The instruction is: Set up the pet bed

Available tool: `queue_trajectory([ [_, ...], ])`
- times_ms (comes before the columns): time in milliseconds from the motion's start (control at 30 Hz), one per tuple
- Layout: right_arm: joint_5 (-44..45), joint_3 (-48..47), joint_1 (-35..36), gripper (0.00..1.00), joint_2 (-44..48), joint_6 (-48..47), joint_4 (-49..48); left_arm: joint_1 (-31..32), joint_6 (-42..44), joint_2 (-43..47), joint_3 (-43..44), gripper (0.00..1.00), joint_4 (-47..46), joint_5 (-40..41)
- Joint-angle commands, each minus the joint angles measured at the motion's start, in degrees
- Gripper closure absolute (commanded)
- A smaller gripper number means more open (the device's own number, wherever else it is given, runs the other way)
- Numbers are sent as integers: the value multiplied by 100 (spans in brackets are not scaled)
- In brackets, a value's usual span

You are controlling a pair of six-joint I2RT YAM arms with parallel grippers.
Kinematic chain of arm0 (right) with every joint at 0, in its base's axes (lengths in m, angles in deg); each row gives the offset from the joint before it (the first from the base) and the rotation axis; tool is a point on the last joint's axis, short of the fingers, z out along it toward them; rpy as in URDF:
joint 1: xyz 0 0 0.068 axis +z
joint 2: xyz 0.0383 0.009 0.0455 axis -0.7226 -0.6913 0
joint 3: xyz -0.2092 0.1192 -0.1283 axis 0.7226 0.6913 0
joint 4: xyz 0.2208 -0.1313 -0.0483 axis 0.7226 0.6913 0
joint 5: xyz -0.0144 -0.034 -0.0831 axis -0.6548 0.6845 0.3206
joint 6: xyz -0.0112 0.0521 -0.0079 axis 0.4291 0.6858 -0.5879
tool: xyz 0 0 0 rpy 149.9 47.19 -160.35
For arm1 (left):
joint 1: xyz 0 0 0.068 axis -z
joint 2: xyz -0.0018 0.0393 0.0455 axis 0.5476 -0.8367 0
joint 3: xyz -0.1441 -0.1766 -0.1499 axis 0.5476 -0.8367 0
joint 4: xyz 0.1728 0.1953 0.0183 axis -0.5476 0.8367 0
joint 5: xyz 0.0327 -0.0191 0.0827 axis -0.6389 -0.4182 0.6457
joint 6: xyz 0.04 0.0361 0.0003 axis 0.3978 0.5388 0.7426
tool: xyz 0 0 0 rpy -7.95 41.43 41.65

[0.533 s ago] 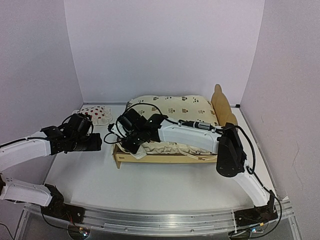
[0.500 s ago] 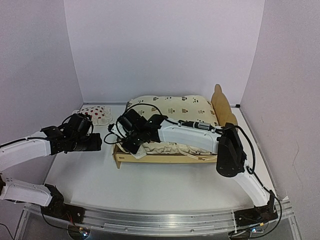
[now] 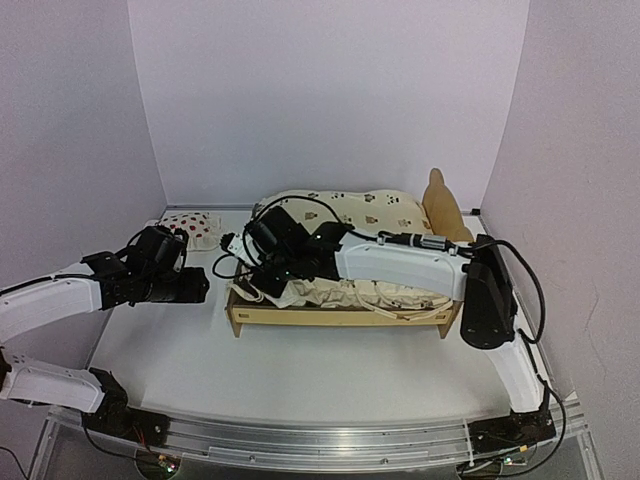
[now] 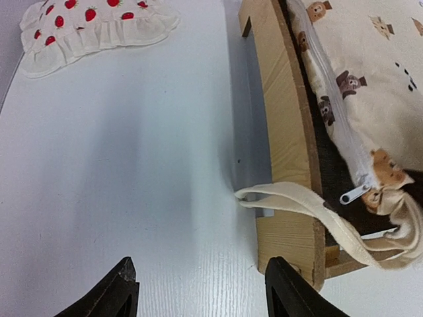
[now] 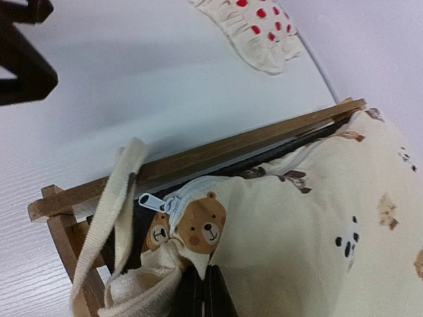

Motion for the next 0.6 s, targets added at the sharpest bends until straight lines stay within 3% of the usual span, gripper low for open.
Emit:
queue_trajectory([
  [0,563,259,-214,100,956,-85,-574,29,392,-19,333,35,-546,-616],
  [267,200,961,-724,100,1618,519,-832,120,1092,-280,457,37,-1404,-1613],
  [567,159,1105,-896,100,1770,535,-834,286,1982,-776,599,38,-2140,-2391],
])
